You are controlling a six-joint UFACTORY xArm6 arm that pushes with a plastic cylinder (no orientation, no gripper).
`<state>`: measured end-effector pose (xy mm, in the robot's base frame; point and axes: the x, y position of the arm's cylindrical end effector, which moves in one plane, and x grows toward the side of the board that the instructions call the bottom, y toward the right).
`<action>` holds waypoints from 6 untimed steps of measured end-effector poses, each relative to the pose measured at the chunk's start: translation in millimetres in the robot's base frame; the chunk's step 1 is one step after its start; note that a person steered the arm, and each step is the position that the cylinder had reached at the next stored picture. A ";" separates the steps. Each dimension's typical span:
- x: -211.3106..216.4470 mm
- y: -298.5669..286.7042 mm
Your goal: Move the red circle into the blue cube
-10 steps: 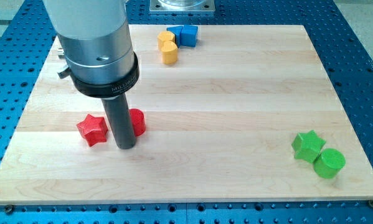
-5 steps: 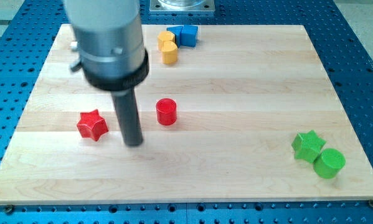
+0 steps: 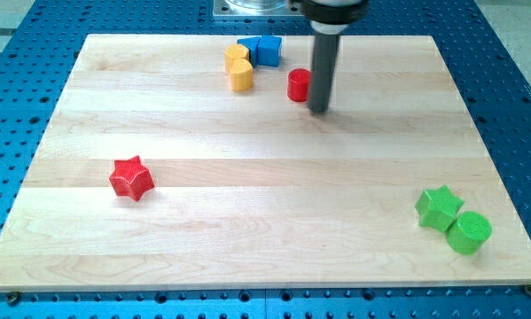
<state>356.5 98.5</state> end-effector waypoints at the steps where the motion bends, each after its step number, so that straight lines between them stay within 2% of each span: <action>1: -32.0 -15.2; 2: -43.8 -38.1; 3: 11.6 -30.0; 4: -1.9 -52.5; 5: -32.7 -55.8; 6: -46.1 -56.1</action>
<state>310.4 42.4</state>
